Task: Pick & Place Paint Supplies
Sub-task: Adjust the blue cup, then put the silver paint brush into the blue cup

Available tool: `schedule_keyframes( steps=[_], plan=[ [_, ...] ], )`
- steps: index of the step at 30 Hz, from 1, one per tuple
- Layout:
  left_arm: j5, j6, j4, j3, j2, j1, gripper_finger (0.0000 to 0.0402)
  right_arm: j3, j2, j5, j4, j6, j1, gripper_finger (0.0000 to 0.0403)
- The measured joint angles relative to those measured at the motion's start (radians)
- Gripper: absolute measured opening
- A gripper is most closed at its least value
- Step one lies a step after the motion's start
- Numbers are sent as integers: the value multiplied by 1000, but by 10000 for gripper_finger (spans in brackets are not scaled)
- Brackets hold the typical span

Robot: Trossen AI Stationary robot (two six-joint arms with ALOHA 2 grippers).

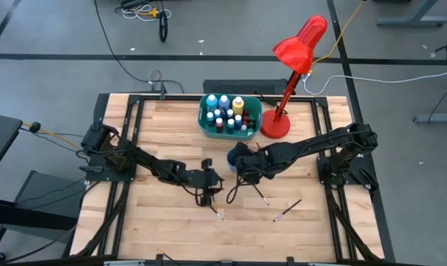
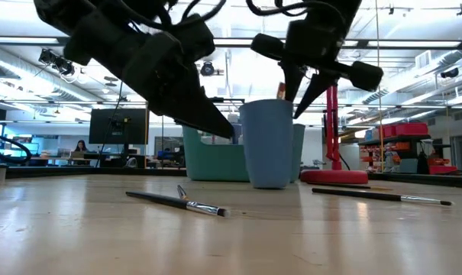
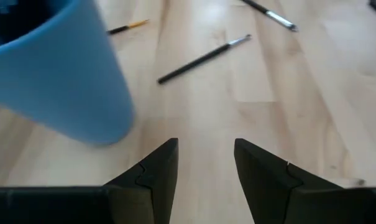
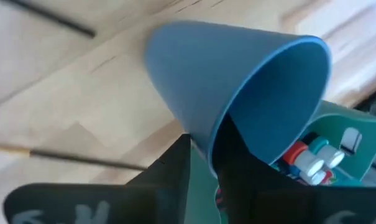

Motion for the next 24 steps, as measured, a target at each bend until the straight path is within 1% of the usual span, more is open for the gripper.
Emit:
schedule_keyframes(
  steps=[4, 8, 10, 12, 15, 19, 24],
  plan=[
    [4, -16, 0, 0, 0, -37, 168, 1, 0, 0, 10, 107, 4, 96],
    [23, -32, 0, 0, 0, -73, 168, 1, 0, -1, -4, 278, 10, 113],
    [25, -46, -1, 0, 0, -90, 168, 1, 0, -2, -11, 334, 14, 122],
    [53, -52, -5, 0, 0, -105, 168, 1, 0, -2, -11, 380, 20, 131],
    [127, -37, -6, 0, 0, -130, 167, 1, 0, -2, -10, 416, 34, 143],
    [87, -24, 29, 1, 17, -161, 167, 1, 0, 3, 10, 421, 54, 157],
    [86, -56, 26, 1, 75, -171, 167, 1, 0, 60, 16, 469, 90, 168]
  ],
)
